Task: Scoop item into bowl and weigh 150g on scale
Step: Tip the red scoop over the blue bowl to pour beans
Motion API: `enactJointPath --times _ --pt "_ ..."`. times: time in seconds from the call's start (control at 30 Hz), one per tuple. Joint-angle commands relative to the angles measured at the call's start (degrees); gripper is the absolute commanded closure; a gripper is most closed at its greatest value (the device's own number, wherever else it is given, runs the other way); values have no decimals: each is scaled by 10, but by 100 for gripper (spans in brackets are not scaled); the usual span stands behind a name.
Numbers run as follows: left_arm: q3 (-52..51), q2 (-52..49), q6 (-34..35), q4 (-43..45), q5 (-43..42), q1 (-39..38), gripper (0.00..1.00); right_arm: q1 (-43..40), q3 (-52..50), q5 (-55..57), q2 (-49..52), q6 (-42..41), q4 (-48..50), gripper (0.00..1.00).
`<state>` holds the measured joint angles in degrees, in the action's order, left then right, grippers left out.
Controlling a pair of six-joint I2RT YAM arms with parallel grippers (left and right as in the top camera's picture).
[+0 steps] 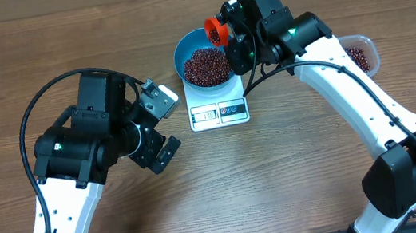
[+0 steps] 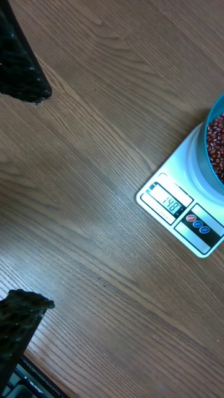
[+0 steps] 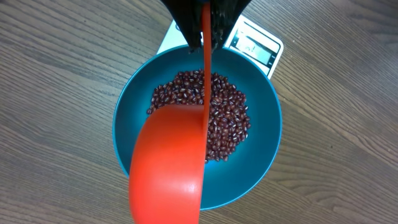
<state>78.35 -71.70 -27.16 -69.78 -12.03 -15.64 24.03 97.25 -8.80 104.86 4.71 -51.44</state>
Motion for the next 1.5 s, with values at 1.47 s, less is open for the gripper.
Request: enactJointPath --times 1.47 --pt "0 -2 6 2 -11 2 0 0 3 -24 -11 15 23 96"
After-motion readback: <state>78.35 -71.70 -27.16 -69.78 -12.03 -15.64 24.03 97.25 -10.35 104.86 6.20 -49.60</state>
